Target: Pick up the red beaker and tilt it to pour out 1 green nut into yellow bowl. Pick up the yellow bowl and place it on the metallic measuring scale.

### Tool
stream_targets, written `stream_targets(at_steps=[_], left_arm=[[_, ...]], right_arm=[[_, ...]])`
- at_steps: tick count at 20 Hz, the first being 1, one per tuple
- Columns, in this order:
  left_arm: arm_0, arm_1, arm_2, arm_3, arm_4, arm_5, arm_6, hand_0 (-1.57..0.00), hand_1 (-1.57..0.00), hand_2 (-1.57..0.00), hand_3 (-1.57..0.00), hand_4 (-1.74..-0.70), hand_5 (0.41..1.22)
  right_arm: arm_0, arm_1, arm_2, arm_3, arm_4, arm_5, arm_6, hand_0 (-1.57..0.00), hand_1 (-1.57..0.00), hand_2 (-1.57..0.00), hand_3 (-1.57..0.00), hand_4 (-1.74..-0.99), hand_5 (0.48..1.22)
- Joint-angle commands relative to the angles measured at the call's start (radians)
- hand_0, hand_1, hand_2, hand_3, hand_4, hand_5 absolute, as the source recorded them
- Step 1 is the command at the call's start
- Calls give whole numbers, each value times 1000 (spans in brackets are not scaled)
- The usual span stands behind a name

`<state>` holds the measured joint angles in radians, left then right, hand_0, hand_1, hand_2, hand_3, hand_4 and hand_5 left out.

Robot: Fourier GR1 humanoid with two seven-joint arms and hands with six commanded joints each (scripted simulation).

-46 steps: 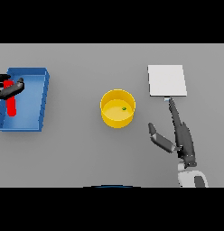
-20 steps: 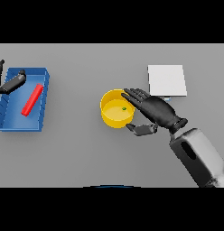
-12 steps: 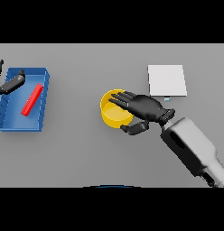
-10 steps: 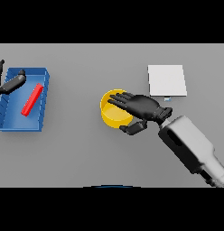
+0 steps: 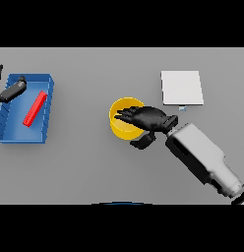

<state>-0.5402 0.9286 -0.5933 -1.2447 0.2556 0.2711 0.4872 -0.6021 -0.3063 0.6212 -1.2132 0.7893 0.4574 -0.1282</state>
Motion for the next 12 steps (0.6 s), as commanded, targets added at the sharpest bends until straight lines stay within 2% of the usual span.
stream_targets(at_steps=[1, 4, 5, 7, 8, 9, 10, 12], left_arm=[[3, 2, 0, -5, -1, 2, -3, 1, 1, 1, 1, -798, 736], [-16, 2, -4, 4, -9, -5, 6, 1, 1, 1, 1, -793, 731], [-14, -3, -2, 8, -8, -2, 1, 1, 1, 1, 1, -793, 729], [-11, -13, -2, 19, -4, -7, -17, 1, 1, 1, 1, -792, 725], [-16, -10, 2, 19, -3, -7, -17, 1, 1, 1, 1, -792, 723], [-5, -1, 5, 12, 2, -6, -19, 1, 1, 1, 1, -793, 722], [-10, -2, 6, 15, 1, -6, -17, 1, 1, 1, 1, -793, 723], [4, 11, 6, -2, 2, -3, -20, 1, 1, 1, 1, -796, 726]], right_arm=[[-15, 0, 9, 15, 9, 9, 2, 1, 1, 1, 1, -1306, 681], [-29, 3, 20, 32, 12, 24, -9, 1, 1, 1, 1, -1304, 713], [-28, 10, 26, 28, 17, 25, 3, 1, 1, -4, -11, -1308, 729], [-40, 17, 35, 38, 28, 34, 22, -16, -40, -68, -94, -1339, 784], [-45, 14, 40, 41, 35, 33, 23, -93, -107, -133, -160, -1362, 820], [-44, 7, 45, 39, 35, 36, 3, -258, -236, -233, -249, -1387, 900], [-45, 10, 47, 48, 40, 31, 2, -508, -437, -388, -359, -1425, 964], [-41, 1, 49, 28, 26, 78, 10, -891, -846, -814, -594, -1534, 1057]])
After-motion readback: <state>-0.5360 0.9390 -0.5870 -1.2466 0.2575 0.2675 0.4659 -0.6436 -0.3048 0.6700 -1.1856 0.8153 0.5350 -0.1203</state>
